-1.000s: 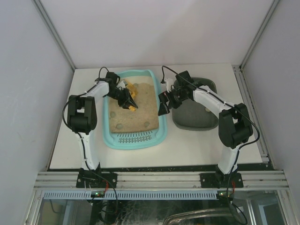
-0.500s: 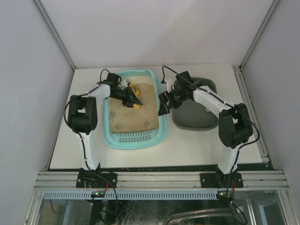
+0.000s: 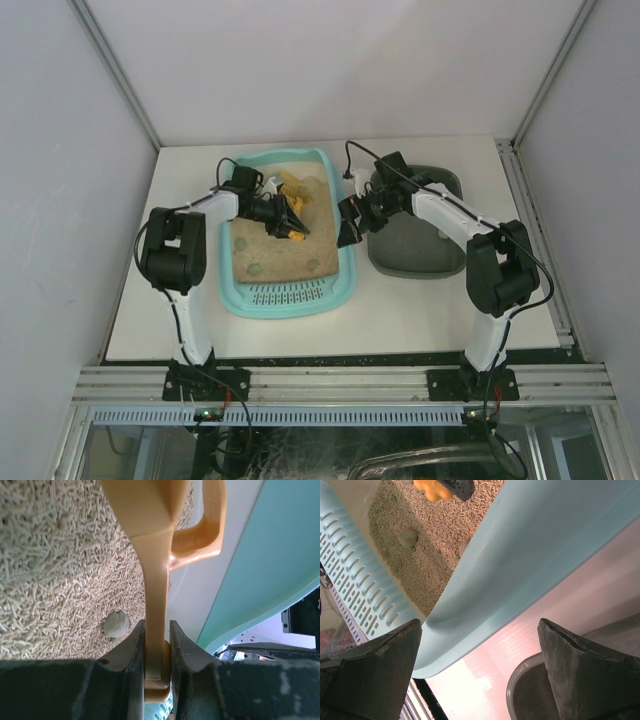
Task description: Clean the litter box
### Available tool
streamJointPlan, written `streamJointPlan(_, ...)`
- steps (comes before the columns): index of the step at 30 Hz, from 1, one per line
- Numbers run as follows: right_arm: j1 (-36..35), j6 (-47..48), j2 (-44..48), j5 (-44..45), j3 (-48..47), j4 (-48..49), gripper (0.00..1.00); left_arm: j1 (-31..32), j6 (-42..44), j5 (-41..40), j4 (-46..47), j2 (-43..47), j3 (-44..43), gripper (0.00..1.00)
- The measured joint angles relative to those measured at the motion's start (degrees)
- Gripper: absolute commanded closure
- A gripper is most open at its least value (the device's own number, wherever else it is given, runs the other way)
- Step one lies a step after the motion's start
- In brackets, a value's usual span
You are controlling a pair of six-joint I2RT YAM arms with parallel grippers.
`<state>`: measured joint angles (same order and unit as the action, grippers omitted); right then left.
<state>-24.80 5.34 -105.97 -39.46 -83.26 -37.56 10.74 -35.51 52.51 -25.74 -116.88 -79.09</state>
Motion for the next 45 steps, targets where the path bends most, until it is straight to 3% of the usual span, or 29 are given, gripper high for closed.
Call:
streamJointPlan(14,-1.4,1.4,0.0,1.7,0.1,-0.5,0.0,-0.2,0.8,-1.0,0.6,13.3,13.0,1.0)
streamJointPlan(22,3.1,2.3,1.6,-3.0,0.6,-2.2,0.0,-0.2,2.6,-1.3,-0.4,26.5,18.3,1.0)
streamJointPlan(27,8.4,2.4,4.3,-5.3,1.5,-2.6,0.0,-0.2,0.3,-0.6,4.7,37.8,26.8,1.0)
streamJointPlan(31,12.9,2.4,5.5,-6.3,1.5,-2.8,0.0,-0.2,-8.4,0.9,20.2,49.4,38.2,1.0)
streamJointPlan(35,15.4,3.1,6.2,-5.7,-0.2,-6.8,0.0,-0.2,-28.6,-1.4,59.8,58.5,57.8,1.0)
streamJointPlan(39,13.2,6.4,9.8,-1.2,-0.5,-12.3,0.0,0.4,-42.7,-1.7,85.5,53.8,63.1,1.0)
streamJointPlan(42,10.5,8.7,15.9,2.3,3.2,-14.1,0.0,2.3,-47.3,-1.8,95.6,49.6,63.1,1.0)
streamJointPlan(45,9.5,10.7,23.7,4.2,10.4,-15.2,0.0,5.8,-46.5,-1.3,93.8,47.7,61.5,1.0)
